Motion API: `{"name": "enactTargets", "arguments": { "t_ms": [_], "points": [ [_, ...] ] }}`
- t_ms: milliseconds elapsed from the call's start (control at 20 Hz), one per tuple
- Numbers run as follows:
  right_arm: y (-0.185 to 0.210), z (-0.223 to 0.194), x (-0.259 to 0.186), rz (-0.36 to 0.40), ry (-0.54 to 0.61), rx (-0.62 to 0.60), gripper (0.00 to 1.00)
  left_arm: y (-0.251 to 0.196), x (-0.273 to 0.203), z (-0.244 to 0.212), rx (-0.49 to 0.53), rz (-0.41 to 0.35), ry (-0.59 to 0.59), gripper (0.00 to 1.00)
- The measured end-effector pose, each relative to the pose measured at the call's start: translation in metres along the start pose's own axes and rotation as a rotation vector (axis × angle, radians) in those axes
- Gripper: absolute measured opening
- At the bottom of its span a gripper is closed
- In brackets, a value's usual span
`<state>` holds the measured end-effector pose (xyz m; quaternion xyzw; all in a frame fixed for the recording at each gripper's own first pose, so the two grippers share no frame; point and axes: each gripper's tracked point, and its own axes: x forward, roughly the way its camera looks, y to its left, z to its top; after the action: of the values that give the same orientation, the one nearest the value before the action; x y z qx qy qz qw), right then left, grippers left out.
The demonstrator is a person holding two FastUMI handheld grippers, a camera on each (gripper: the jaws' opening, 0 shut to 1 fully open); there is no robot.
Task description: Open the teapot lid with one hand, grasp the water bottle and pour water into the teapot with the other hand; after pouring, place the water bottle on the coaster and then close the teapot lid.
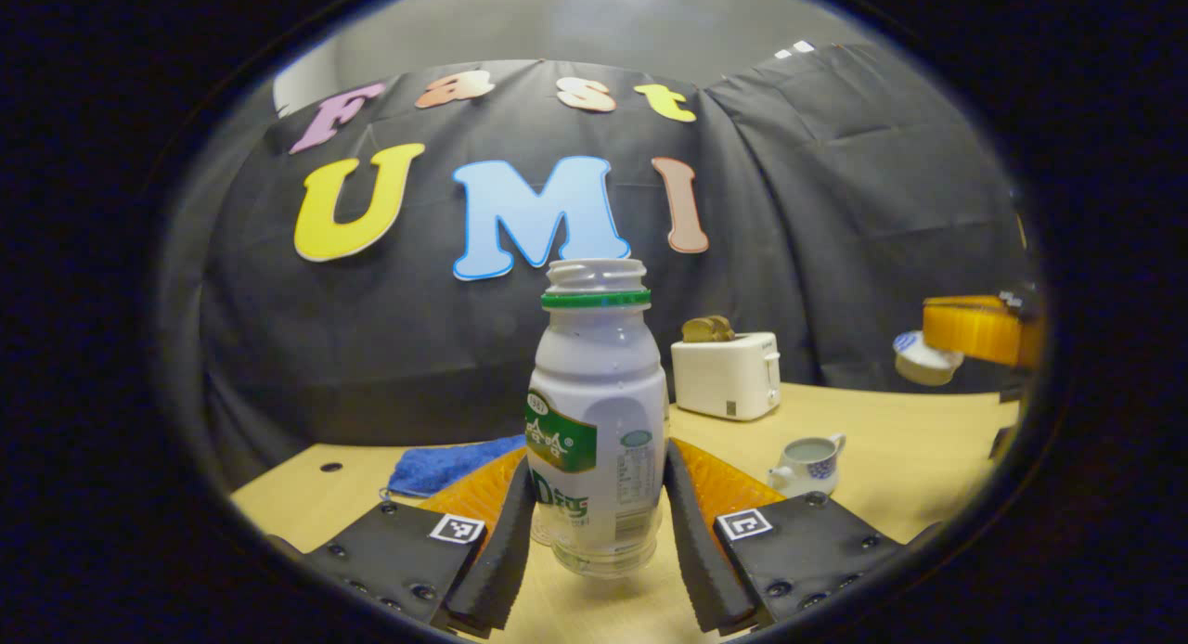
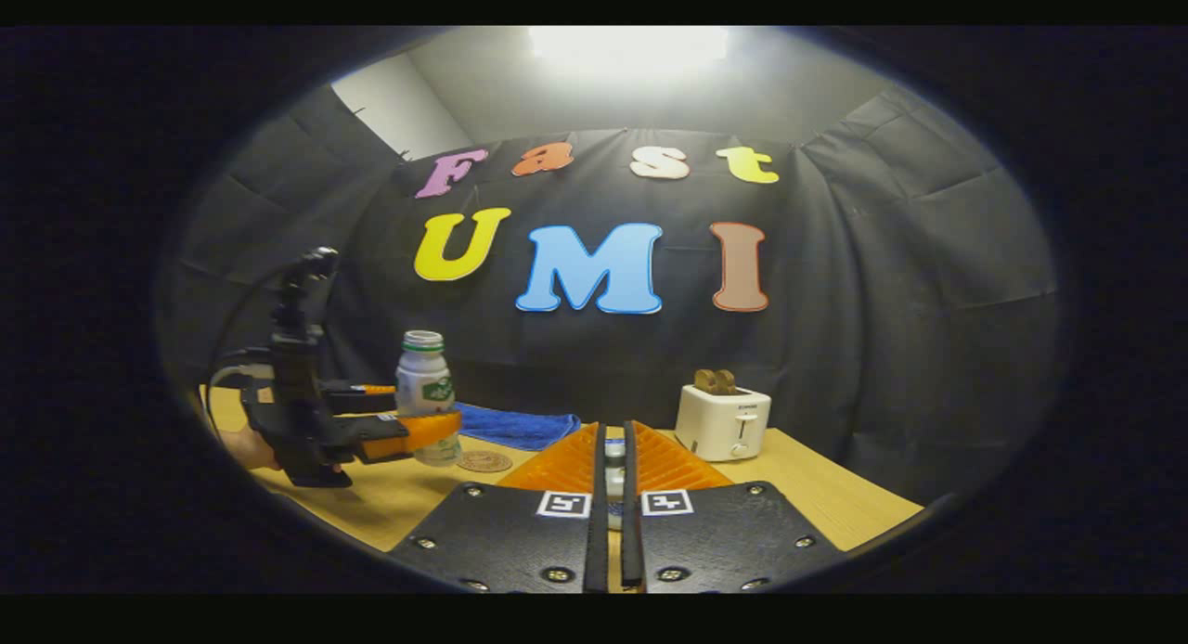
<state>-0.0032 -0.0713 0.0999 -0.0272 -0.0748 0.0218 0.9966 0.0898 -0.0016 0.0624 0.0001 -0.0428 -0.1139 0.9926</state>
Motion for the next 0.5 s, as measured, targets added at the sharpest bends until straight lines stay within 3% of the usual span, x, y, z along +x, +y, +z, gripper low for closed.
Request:
{"name": "enactTargets", "arguments": {
  "t_ms": [100,200,300,350,500],
  "points": [
    [-0.007,-0.013,0.023,-0.024,0.035,0.028,0.05,0.010,-0.009,0.014,-0.050,0.011,-0.040,0.81],
    [-0.014,-0.034,0.043,-0.048,0.088,0.051,0.06,0.018,-0.015,0.015,-0.040,0.033,-0.046,0.76],
    [-0.019,-0.056,0.056,-0.064,0.143,0.086,0.06,0.027,-0.015,0.015,-0.027,0.044,-0.045,0.81],
    [-0.021,-0.063,0.061,-0.069,0.159,0.102,0.05,0.030,-0.011,0.015,-0.023,0.048,-0.045,0.76],
    [-0.022,-0.078,0.071,-0.081,0.185,0.100,0.06,0.043,-0.002,0.004,-0.027,0.069,-0.035,0.76]
  ]
}}
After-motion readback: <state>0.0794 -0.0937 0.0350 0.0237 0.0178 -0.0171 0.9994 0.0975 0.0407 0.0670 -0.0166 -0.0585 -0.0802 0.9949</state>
